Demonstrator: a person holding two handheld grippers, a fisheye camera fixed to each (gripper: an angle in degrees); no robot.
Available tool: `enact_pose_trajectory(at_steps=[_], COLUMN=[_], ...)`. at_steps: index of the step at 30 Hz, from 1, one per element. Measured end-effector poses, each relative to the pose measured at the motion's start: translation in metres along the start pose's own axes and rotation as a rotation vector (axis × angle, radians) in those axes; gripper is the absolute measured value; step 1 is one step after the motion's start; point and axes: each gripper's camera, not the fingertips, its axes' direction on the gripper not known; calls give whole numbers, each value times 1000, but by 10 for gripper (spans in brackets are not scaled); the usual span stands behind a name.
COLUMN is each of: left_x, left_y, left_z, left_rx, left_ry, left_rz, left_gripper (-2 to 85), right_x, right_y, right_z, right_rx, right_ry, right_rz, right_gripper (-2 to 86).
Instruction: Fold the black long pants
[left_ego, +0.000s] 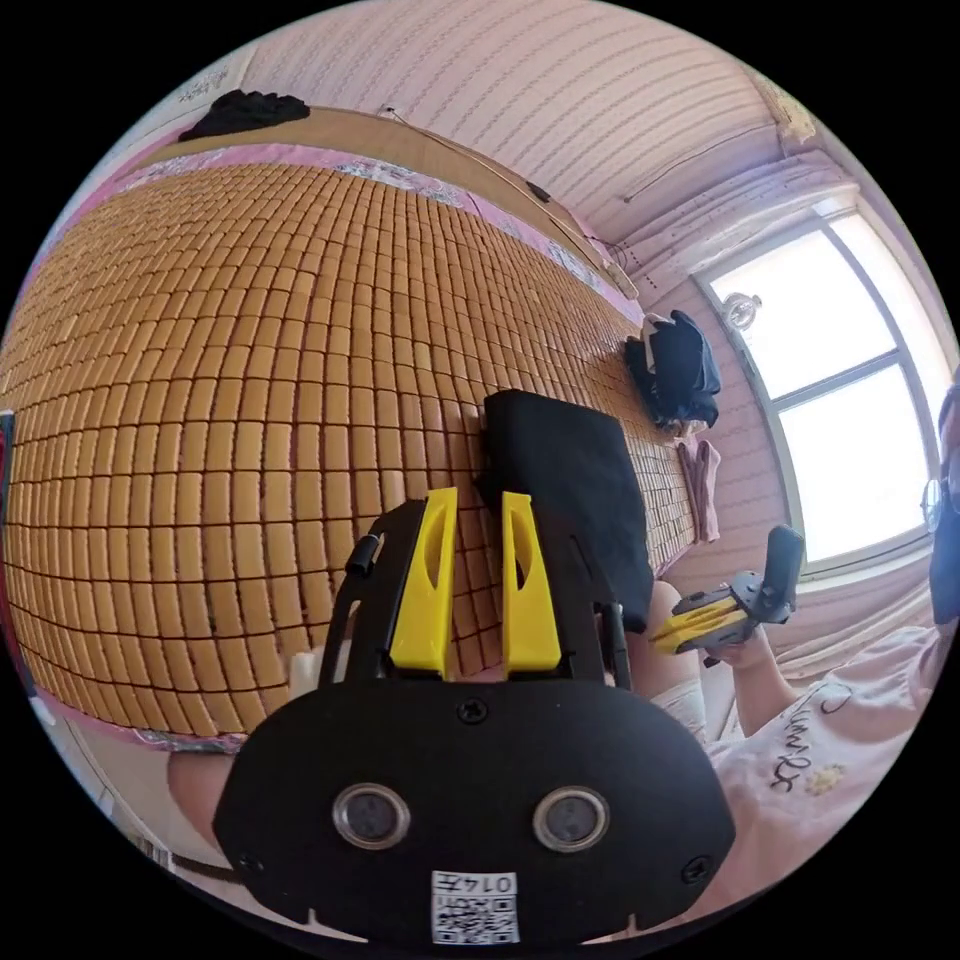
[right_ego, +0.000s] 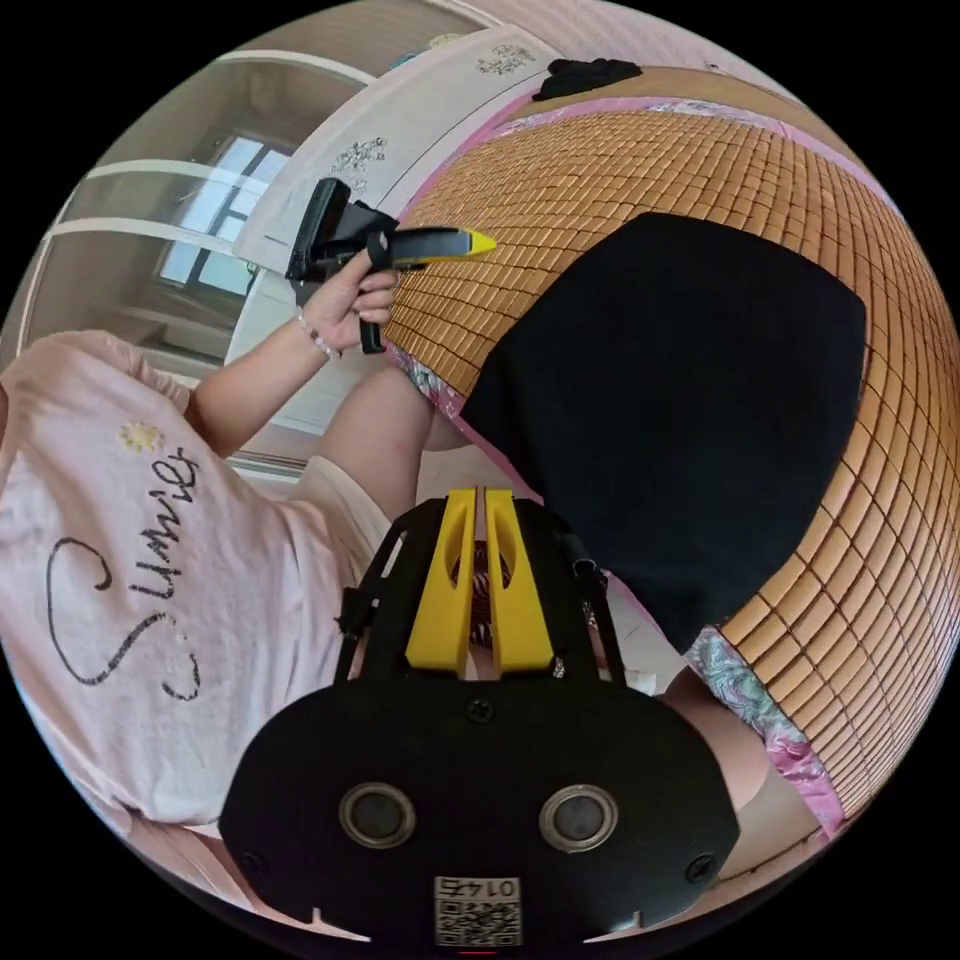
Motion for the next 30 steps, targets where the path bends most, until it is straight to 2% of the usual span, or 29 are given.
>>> enact_pose_trajectory(at_steps=[2, 3, 5, 6, 9, 11, 13, 18, 20, 24, 27, 30], left_x=[3, 5, 11, 13, 6, 1, 2, -7, -10, -3, -12, -29], left_y=[10, 12, 16, 15, 14, 20, 26, 41, 55, 89, 123, 164], left_z=[19, 24, 40, 45, 65, 68, 66, 60, 46, 21, -21, -92], left_rx=[-14, -14, 2, -7, -78, -93, -97, -132, -84, -19, 95, 299], left_ry=[121, 141, 173, 168, 140, 139, 90, 157, 163, 90, 128, 151], left_rz=[2, 4, 26, 35, 19, 24, 56, 33, 40, 46, -21, -94], left_gripper=[109, 120, 165, 171, 191, 170, 146, 90, 55, 48, 46, 45], right_x=[17, 23, 47, 52, 80, 98, 105, 105, 96, 38, -33, -120], right_y=[9, 13, 32, 34, 30, 27, 24, 17, 9, -19, -63, -117], right_z=[-33, -42, -67, -68, -55, -40, -24, 0, -1, -17, -23, -12], right_rx=[208, 287, 566, 603, 607, 598, 578, 540, 506, 497, 441, 336], right_ry=[53, 76, 129, 142, 227, 202, 152, 34, -77, -101, -107, -99], right_rz=[121, 166, 307, 320, 434, 522, 536, 519, 467, 269, 31, -247], right_gripper=[21, 22, 27, 29, 116, 162, 156, 79, 45, 31, 26, 24])
